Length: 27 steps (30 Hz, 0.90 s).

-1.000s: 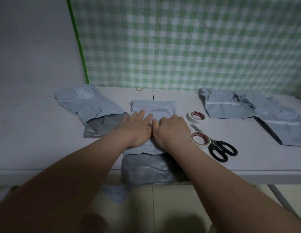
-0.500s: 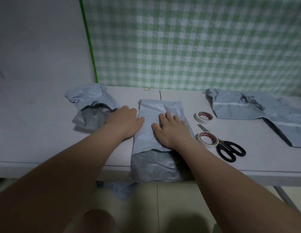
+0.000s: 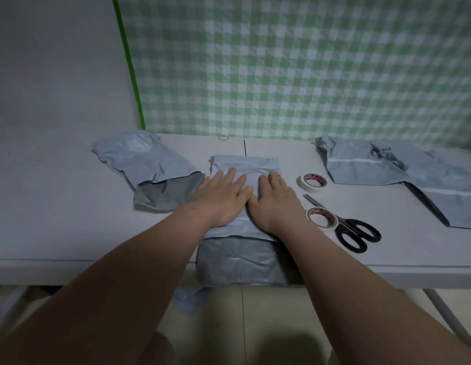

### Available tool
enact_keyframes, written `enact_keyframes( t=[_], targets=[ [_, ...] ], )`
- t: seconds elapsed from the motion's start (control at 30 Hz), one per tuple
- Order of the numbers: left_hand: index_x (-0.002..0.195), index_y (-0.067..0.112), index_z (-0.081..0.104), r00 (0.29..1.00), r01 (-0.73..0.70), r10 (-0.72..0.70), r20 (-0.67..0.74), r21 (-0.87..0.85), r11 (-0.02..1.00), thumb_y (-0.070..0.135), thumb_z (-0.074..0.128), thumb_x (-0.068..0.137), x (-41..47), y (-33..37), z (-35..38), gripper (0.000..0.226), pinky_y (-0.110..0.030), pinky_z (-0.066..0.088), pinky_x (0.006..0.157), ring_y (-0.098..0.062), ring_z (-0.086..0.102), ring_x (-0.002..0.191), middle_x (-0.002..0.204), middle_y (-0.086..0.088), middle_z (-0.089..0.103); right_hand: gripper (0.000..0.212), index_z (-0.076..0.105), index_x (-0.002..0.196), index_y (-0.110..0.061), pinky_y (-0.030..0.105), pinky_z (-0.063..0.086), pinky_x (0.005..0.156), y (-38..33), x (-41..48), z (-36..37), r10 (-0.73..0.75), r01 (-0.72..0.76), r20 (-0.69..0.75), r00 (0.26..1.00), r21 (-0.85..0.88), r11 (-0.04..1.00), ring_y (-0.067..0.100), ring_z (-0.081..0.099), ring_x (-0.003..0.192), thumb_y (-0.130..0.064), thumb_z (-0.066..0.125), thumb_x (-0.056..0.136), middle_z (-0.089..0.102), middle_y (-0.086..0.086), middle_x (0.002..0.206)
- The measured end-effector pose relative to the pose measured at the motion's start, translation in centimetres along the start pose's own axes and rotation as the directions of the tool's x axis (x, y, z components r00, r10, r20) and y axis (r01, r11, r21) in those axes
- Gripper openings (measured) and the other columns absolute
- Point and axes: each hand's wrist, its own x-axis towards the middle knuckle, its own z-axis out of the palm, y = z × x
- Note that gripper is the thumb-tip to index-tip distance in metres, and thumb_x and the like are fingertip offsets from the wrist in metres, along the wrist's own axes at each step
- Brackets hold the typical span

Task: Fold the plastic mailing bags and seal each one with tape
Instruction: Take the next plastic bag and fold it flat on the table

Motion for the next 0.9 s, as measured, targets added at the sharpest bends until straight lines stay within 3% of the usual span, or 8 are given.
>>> enact_keyframes(
  t=[0.13,0.23,0.4,0.5,0.67,0.77,0.83,0.9],
  targets=[
    [0.152,0.031,0.001,0.999,0.05,-0.05,0.003,0.035,0.998,0.056,0.006,0.097,-0.4,-0.6,0.5,0.06,-0.045,0.001,0.118,-0.02,-0.006,0.147,0.161,-0.001,-0.009,0.068,0.026,0.145,-0.004,0.041,0.019,0.114,0.1,-1.1,-0.6,0.074,-0.074,0.004,0.997,0.032,0.997,0.029,0.021,0.141,-0.05,0.028,0.096,0.021,0.016,0.155],
    [0.152,0.029,-0.001,0.997,0.078,-0.079,0.013,0.057,0.995,0.06,0.008,0.095,-0.8,-1.0,0.5,0.065,-0.046,-0.001,0.118,-0.018,-0.007,0.147,0.16,-0.001,-0.01,0.05,0.042,0.128,-0.003,0.042,0.028,0.104,0.3,-1.9,-1.4,0.125,-0.121,-0.05,0.991,0.084,0.989,0.031,0.038,0.125,-0.04,0.033,0.095,0.046,0.014,0.136],
    [0.152,0.02,-0.005,0.992,0.124,-0.125,0.005,0.059,0.991,0.064,0.011,0.093,-1.3,-1.4,0.6,0.075,-0.046,-0.001,0.118,-0.017,-0.006,0.147,0.16,-0.001,-0.01,0.04,0.044,0.116,-0.004,0.042,0.031,0.099,0.1,-3.4,-2.9,0.191,-0.188,-0.03,0.981,0.081,0.979,0.034,0.043,0.117,-0.037,0.032,0.096,0.054,0.019,0.121],
    [0.152,0.014,-0.007,0.989,0.148,-0.147,-0.023,0.049,0.988,0.064,0.012,0.093,-1.8,-1.6,0.7,0.079,-0.046,-0.001,0.118,-0.016,-0.002,0.147,0.161,-0.001,-0.007,0.046,0.042,0.122,-0.005,0.044,0.03,0.101,0.2,-3.7,-3.2,0.205,-0.204,-0.021,0.978,0.04,0.978,0.033,0.039,0.126,-0.042,0.029,0.097,0.05,0.02,0.128],
    [0.152,0.015,-0.01,0.984,0.18,-0.18,-0.015,0.007,0.984,0.062,0.008,0.094,-2.9,-2.4,0.6,0.077,-0.045,-0.006,0.118,-0.014,-0.003,0.147,0.161,0.001,-0.005,0.062,0.034,0.138,-0.008,0.048,0.022,0.108,0.8,-3.6,-3.0,0.144,-0.138,0.025,0.989,-0.159,0.978,0.026,0.013,0.145,-0.051,0.018,0.096,0.039,0.011,0.146],
    [0.153,0.015,0.003,0.988,0.155,-0.155,-0.022,0.016,0.988,0.054,0.007,0.097,-3.5,-2.7,0.3,0.067,-0.047,-0.004,0.117,-0.016,0.002,0.147,0.16,0.002,0.004,0.058,0.048,0.131,-0.01,0.043,0.032,0.101,0.8,-3.4,-3.3,0.166,-0.161,0.032,0.986,-0.131,0.978,0.029,0.032,0.137,-0.046,0.02,0.096,0.048,0.011,0.138],
    [0.134,0.01,0.039,0.99,0.113,-0.114,-0.079,-0.017,0.993,0.045,0.01,0.1,-3.5,-3.0,0.0,0.057,-0.047,0.016,0.114,-0.022,0.03,0.136,0.144,-0.004,0.038,0.042,0.059,0.119,-0.009,0.036,0.04,0.085,1.0,-3.1,-3.9,0.209,-0.21,-0.021,0.978,-0.034,0.977,0.033,0.052,0.117,-0.031,0.032,0.096,0.058,0.015,0.124],
    [0.088,0.01,0.054,0.967,0.127,-0.149,-0.206,-0.114,0.985,0.036,0.02,0.1,-3.0,-3.4,-0.7,0.045,-0.037,0.039,0.09,-0.026,0.053,0.099,0.109,-0.011,0.06,0.031,0.063,0.114,-0.009,0.032,0.043,0.081,1.6,-2.2,-4.5,0.264,-0.262,-0.087,0.96,0.041,0.964,0.033,0.055,0.111,-0.014,0.045,0.089,0.061,0.015,0.118]
  ],
)
